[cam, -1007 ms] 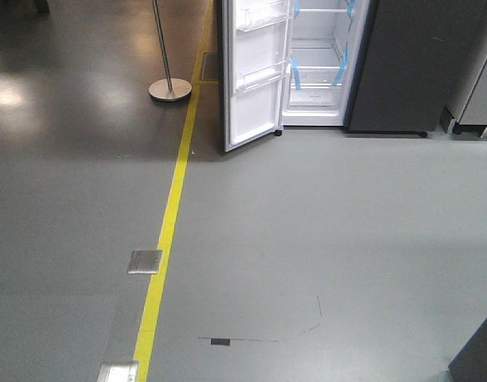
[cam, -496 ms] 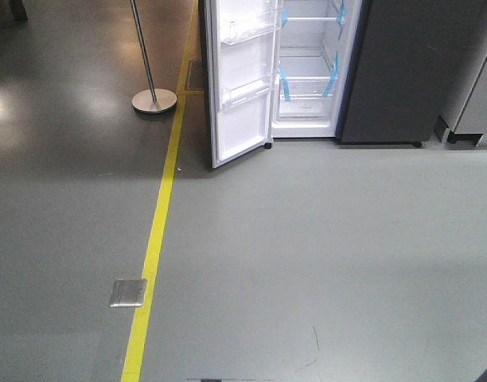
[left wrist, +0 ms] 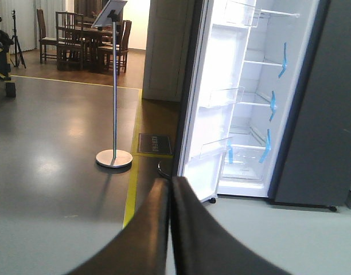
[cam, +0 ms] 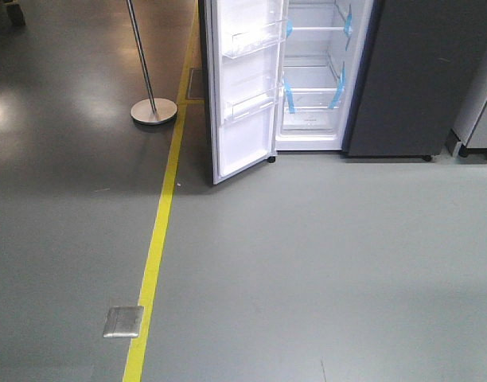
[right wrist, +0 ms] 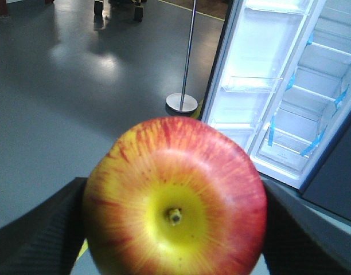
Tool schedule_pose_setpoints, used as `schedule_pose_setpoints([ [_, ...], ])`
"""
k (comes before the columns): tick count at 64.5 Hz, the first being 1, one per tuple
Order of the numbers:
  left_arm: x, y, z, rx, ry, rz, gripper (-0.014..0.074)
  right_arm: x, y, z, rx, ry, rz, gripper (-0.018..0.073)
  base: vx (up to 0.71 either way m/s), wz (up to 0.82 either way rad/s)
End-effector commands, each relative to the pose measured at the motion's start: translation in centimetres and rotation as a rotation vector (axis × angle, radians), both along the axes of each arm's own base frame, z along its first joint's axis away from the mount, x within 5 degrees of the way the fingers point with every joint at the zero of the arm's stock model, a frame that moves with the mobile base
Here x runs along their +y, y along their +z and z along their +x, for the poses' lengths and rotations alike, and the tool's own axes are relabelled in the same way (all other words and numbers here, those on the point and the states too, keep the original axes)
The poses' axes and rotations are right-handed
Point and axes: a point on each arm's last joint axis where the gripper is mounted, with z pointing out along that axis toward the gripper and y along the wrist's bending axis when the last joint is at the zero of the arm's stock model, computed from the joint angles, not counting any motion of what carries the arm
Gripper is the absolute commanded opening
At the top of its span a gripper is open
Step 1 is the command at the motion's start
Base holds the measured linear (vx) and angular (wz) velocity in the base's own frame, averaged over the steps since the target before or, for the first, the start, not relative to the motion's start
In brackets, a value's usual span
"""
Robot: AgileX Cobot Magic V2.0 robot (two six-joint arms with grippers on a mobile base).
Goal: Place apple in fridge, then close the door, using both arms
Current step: 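Approach the refrigerator's open door and shelves with the apple held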
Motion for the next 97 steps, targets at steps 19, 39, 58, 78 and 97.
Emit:
schedule_pose_setpoints([
  [19,-0.08,1.3,-0.23,-0.099,-0.009,-0.01,-0.0007,0.05,1.34,-0.29,-0.1,-0.012,0.034,0.013,0.24,0.0],
  [39,-0.08,1.3,-0.23,-0.099,-0.009,-0.01,-0.0007,0.05,1.34,-0.29,-0.1,-0.012,0.034,0.013,0.23,0.0],
  [58,-0.08,1.3,-0.23,-0.099,-0.009,-0.01,-0.0007,0.04,1.33,-0.29,-0.1,-0.013,0.033,0.013,0.22,0.01],
  [78,-0.08,1.3,-0.23,-0.099,-0.009,-0.01,-0.0007,0.04,1.33,-0.29,-0.1,-0.013,0.033,0.013,0.19,0.01],
  [97,-0.08,1.3,-0.23,-0.099,-0.009,-0.01,-0.0007,0.04,1.33,-0.29,-0.1,-0.013,0.033,0.013,0.15,0.0],
])
